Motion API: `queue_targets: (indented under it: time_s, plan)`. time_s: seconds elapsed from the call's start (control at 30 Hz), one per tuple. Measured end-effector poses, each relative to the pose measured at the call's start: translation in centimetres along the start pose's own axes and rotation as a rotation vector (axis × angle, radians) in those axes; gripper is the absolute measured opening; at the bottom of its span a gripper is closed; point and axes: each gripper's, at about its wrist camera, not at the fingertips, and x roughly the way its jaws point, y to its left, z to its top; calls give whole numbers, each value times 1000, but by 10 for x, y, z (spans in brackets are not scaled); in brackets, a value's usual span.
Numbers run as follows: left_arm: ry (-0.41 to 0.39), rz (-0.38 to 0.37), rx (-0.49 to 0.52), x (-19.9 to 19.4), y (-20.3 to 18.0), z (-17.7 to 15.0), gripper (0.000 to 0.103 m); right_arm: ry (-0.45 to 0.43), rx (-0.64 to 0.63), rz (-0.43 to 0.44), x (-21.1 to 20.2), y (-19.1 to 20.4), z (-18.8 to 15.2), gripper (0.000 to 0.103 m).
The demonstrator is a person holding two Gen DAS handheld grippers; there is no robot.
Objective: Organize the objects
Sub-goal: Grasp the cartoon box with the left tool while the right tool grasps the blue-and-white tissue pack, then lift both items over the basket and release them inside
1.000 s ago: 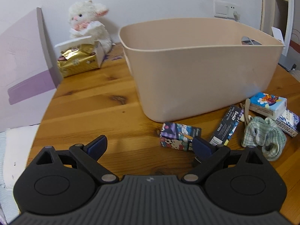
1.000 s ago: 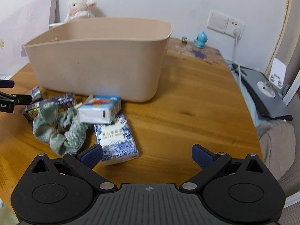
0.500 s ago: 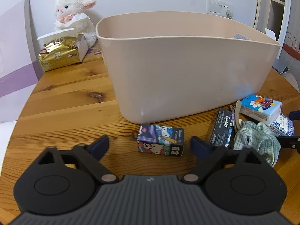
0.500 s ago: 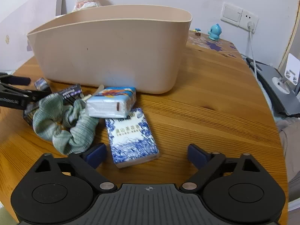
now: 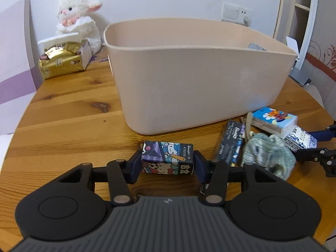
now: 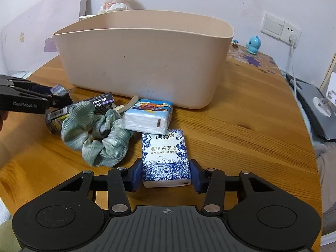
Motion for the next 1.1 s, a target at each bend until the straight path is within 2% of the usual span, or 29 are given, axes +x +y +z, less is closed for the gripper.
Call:
queue_targets:
  time_s: [0.37,0.73,0.93,1.1]
  plan:
    - [-89,23,18,-49,-3,7,53,-125,26,-35,-62,-21,6,43]
    - [-214,34,47,-88,-10,42,53,-274,31,-50,-99,-30,44,43]
    - [-249,47,76,-89,-16,70,53,-333,36,-53,-103,-37,72,43]
    - [-242,56,75,-71,-18,96,53,-361,37,-60,-94,-40,100,43]
